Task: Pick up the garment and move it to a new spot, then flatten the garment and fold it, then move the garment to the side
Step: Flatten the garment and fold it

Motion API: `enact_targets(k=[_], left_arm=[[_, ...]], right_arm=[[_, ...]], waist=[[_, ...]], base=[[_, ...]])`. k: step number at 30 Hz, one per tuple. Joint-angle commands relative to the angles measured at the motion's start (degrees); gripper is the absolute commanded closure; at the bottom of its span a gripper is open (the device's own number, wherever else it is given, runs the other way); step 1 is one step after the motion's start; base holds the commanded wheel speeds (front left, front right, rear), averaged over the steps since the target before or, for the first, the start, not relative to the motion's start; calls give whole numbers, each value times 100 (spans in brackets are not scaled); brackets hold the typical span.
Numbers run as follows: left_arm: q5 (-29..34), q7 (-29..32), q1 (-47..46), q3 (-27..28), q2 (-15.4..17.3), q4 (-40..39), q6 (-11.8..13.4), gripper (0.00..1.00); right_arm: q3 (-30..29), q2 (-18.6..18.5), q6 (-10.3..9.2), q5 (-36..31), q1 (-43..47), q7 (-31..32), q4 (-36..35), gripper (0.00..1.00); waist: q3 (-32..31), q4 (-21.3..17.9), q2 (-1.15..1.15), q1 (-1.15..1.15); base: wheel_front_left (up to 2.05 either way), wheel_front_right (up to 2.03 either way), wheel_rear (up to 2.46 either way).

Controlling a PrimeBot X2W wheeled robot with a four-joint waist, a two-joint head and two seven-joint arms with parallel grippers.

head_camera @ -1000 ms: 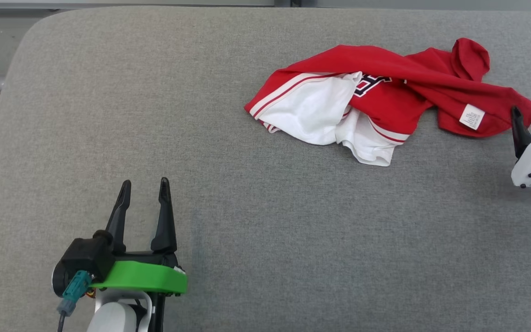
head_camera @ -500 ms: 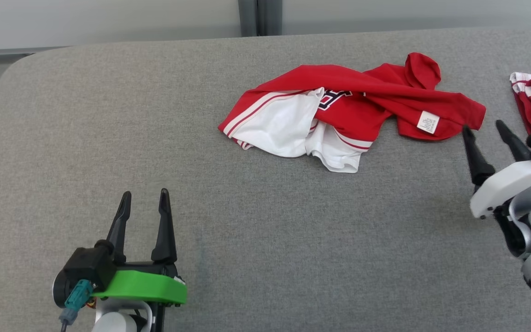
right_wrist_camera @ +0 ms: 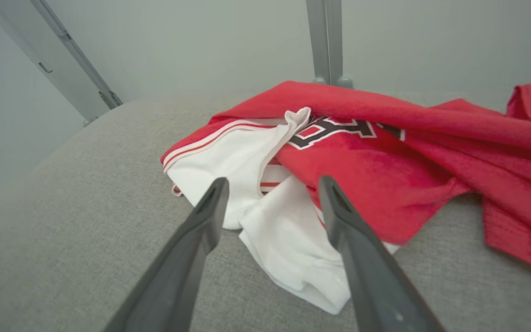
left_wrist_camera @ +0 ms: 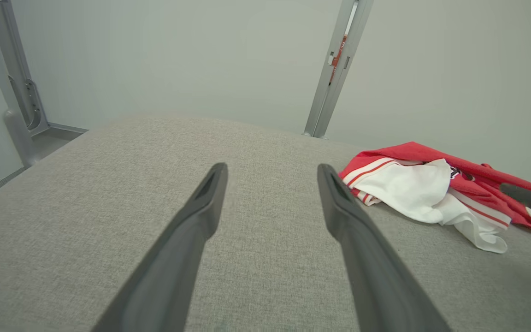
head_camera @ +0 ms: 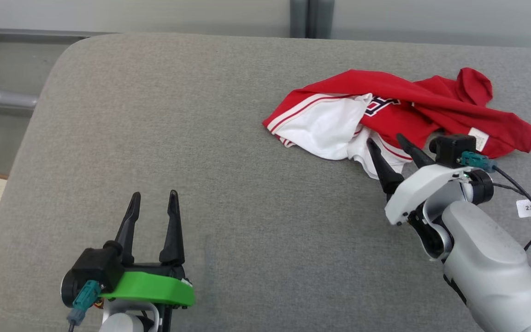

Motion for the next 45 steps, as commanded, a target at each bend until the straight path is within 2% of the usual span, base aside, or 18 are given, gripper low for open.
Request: enact_targets(k=[1, 8, 15, 16, 18, 24, 35, 45], left_arm=[[-75, 0, -9, -20, 14, -25, 19, 0], [-215, 0, -93, -146, 15, -61, 112, 0], [-345, 0, -117, -205, 13, -85, 162, 0], [-371, 0, -130, -212, 13, -91, 178, 0], [-376, 0, -126, -197, 13, -103, 202, 0], [-345, 0, -83, -139, 13, -99, 206, 0], [-205, 0, -41, 48, 15, -94, 155, 0], [-172, 0, -32, 177, 15, -114, 118, 0]], right_arm=[[24, 1, -1, 55, -166, -40, 163, 0], [-4, -28, 0, 127, -822, -31, 1307, 0], [42, -11, 0, 299, -1262, 62, 2022, 0], [119, 18, 0, 314, -1350, -22, 2085, 69], [220, 56, 0, 323, -1378, -93, 2089, 100], [654, 234, 0, 477, -1323, -279, 1623, 100], [2021, 578, 0, 1382, -848, -151, -373, 100], [2984, 904, 1, 1865, -263, -121, -767, 100]], waist=[[156, 442, 0, 0], [388, 1087, 0, 0], [536, 1391, 0, 0], [547, 1413, 0, 0], [540, 1393, 0, 0], [430, 1163, 0, 0], [228, 677, 0, 0], [134, 636, 0, 0]], base=[[0, 0, 0], [0, 0, 0], [0, 0, 0], [0, 0, 0], [0, 0, 0], [0, 0, 0], [0, 0, 0], [0, 0, 0]])
